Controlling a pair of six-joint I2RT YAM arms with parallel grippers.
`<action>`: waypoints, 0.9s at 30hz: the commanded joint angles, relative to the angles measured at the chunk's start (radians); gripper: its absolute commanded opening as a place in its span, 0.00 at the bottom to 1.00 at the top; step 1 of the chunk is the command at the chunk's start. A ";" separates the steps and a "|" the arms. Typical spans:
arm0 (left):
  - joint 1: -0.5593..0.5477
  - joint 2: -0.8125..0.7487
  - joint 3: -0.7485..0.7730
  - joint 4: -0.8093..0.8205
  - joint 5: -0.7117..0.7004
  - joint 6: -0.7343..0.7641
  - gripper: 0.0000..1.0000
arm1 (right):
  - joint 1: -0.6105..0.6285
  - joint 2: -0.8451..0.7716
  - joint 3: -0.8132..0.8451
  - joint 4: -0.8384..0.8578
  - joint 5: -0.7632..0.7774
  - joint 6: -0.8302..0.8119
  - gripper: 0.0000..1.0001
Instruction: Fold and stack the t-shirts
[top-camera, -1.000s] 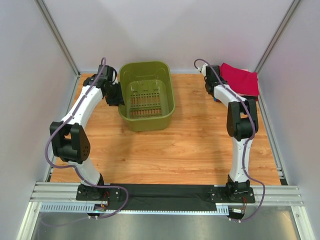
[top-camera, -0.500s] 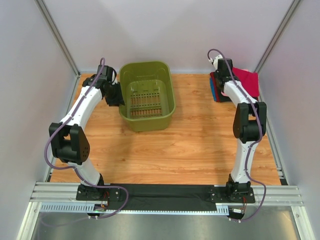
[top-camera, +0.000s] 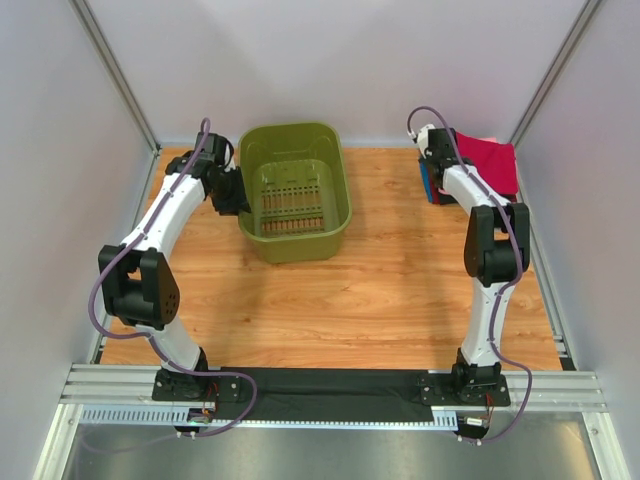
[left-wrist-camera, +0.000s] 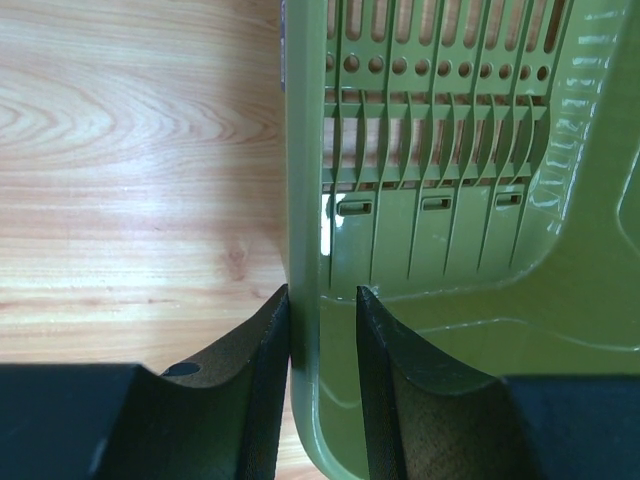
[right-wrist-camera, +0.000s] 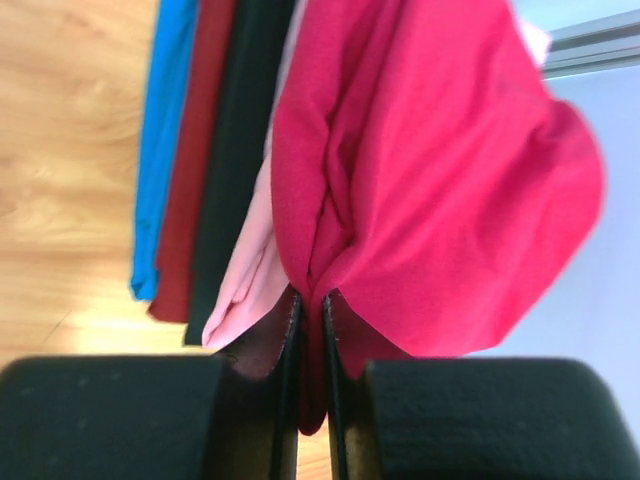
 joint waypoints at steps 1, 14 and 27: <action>-0.002 -0.056 -0.007 0.024 0.030 -0.024 0.38 | 0.019 -0.025 -0.004 -0.047 -0.029 0.039 0.14; -0.002 -0.105 -0.014 0.029 0.052 -0.059 0.39 | -0.023 -0.175 0.045 -0.237 -0.267 0.223 0.37; -0.002 -0.132 -0.060 0.052 0.055 -0.093 0.39 | -0.126 -0.014 0.230 -0.288 -0.330 0.416 0.14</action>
